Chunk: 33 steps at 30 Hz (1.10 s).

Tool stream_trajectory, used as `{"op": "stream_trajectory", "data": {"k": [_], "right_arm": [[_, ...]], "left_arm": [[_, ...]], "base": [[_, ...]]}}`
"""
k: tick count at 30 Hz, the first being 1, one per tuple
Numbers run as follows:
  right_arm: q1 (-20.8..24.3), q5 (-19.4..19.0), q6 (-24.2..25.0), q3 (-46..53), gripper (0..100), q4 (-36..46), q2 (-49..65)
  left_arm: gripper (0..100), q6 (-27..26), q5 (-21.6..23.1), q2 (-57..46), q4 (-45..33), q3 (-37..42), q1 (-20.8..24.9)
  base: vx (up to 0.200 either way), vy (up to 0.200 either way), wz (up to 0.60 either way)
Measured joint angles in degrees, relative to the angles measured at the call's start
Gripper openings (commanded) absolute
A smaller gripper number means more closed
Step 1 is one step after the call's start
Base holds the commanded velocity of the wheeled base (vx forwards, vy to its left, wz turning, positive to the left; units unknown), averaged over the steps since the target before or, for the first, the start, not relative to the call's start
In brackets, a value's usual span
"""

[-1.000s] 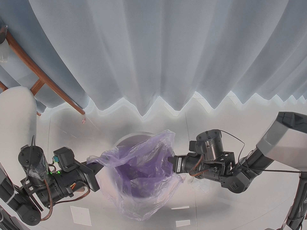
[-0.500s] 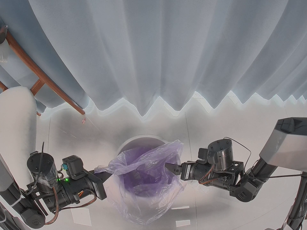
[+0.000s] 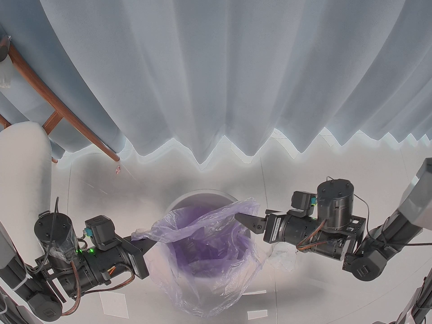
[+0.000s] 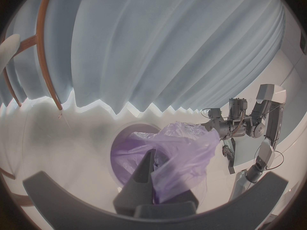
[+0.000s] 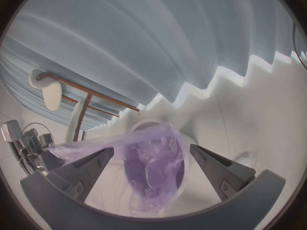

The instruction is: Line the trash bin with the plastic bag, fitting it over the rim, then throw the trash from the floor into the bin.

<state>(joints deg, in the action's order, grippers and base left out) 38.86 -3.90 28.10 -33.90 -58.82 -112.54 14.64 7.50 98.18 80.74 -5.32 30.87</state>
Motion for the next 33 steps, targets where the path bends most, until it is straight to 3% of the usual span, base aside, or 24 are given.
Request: {"op": "stream_trajectory", "data": {"k": [14, 29, 30, 33], "right_arm": [[-2.7, -0.4, -8.5, 1.0, 100, 0.0, 5.8], [-2.3, -1.6, -9.1, 2.3, 100, -5.3, 3.6], [-2.2, -2.1, -9.1, 2.6, 0, -5.6, 3.6], [-2.2, -2.5, -8.7, 3.6, 0, -6.1, 3.3]], "left_arm": [[0, 0.3, 0.1, -5.9, -0.1, -2.9, -0.1], [0, 0.3, 0.3, -9.0, -0.7, -3.9, -0.6], [0, 0.3, 0.3, -9.0, -0.7, -3.9, -0.7], [0, 0.3, 0.4, -8.7, -0.7, -3.9, -1.1]], "base": [[0.0, 0.0, 0.0], [0.0, 0.0, 0.0], [0.0, 0.0, 0.0], [0.0, 0.0, 0.0]]}}
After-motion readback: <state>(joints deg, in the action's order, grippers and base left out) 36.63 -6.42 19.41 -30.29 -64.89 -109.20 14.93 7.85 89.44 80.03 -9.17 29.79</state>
